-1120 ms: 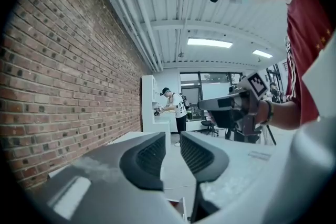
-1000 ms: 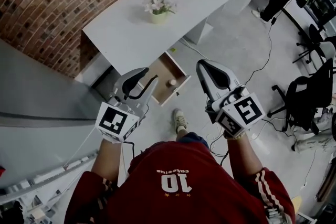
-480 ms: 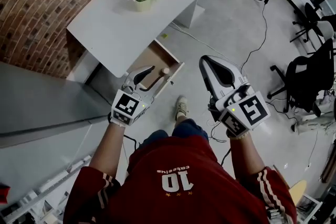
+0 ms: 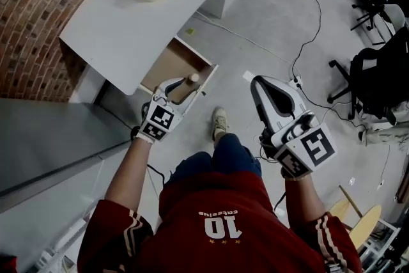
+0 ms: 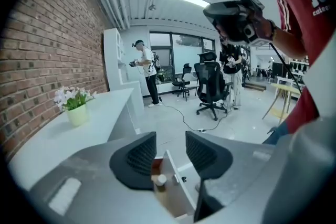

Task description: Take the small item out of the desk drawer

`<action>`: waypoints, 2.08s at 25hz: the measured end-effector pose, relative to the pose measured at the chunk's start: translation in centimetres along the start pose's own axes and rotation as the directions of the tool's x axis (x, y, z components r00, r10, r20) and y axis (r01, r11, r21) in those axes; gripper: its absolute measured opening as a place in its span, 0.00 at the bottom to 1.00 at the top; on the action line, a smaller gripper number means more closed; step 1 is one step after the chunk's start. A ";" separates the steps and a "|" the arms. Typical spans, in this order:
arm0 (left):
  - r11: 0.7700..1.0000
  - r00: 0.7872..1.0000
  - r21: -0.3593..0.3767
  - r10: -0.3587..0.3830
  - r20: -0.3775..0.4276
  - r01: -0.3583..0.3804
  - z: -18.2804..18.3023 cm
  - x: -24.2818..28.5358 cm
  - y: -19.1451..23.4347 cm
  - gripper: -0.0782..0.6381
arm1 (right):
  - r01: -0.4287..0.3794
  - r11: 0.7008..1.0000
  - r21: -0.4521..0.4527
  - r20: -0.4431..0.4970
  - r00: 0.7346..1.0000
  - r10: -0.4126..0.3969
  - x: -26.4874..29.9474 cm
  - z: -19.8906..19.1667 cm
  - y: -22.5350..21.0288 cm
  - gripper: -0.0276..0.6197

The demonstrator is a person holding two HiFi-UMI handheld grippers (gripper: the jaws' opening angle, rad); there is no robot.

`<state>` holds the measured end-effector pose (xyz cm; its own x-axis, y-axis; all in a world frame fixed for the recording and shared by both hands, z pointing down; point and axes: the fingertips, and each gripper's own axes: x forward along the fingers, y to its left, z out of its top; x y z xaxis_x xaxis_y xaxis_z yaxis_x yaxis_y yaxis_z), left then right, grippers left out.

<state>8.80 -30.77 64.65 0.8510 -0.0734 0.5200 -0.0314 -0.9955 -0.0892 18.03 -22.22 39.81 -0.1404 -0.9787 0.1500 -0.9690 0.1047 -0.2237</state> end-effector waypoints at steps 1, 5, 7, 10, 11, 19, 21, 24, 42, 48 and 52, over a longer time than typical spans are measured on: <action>1.000 1.000 0.008 -0.010 -0.013 0.010 -1.1 0.8 -0.1 0.34 | 0.008 1.000 0.005 0.003 1.000 -0.008 -0.1 -0.7 -0.2 0.03; 0.999 0.996 0.021 -0.042 -0.082 0.044 -6.6 3.9 -0.3 0.34 | 0.034 0.999 -0.005 0.006 0.999 -0.034 -0.7 -4.0 -1.2 0.03; 0.998 0.993 0.023 -0.051 -0.111 0.054 -8.9 5.4 0.1 0.34 | 0.045 0.999 -0.004 0.004 0.999 -0.045 -0.7 -5.8 -1.7 0.03; 0.994 0.987 0.078 -0.068 -0.148 0.080 -11.6 7.7 0.7 0.34 | 0.060 0.998 0.003 -0.009 0.998 -0.060 -0.6 -8.6 -2.6 0.03; 0.992 0.984 0.088 -0.073 -0.162 0.088 -12.7 8.6 0.9 0.34 | 0.063 0.998 0.007 -0.015 0.998 -0.063 -0.4 -9.5 -3.0 0.03; 0.964 0.949 0.207 -0.099 -0.300 0.166 -21.4 16.1 2.2 0.34 | 0.121 0.992 0.021 -0.020 0.993 -0.120 0.5 -15.0 -7.3 0.03; 0.952 0.939 0.246 -0.096 -0.330 0.184 -23.3 17.5 2.8 0.37 | 0.129 0.991 0.025 -0.035 0.991 -0.128 0.9 -16.3 -8.5 0.03; 0.929 0.922 0.298 -0.097 -0.375 0.219 -25.7 19.5 3.6 0.37 | 0.134 0.991 0.019 -0.054 0.990 -0.133 1.7 -17.8 -9.8 0.03; 0.884 0.851 0.326 -0.137 -0.506 0.336 -28.6 23.2 2.9 0.31 | 0.145 0.987 0.062 -0.096 0.986 -0.139 2.3 -18.7 -12.9 0.03; 0.903 0.866 0.293 -0.145 -0.479 0.313 -23.7 20.3 3.0 0.31 | 0.145 0.986 0.085 -0.108 0.985 -0.135 1.3 -15.0 -11.5 0.03; 0.922 0.879 0.263 -0.142 -0.456 0.285 -19.4 17.7 3.1 0.31 | 0.133 0.986 0.098 -0.105 0.987 -0.123 0.9 -11.2 -10.2 0.03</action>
<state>13.66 -36.32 90.04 0.5132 0.0495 0.8568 0.3511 -0.9231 -0.1570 25.52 -22.23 53.00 -0.0405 -0.9602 0.2763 -0.9544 -0.0447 -0.2951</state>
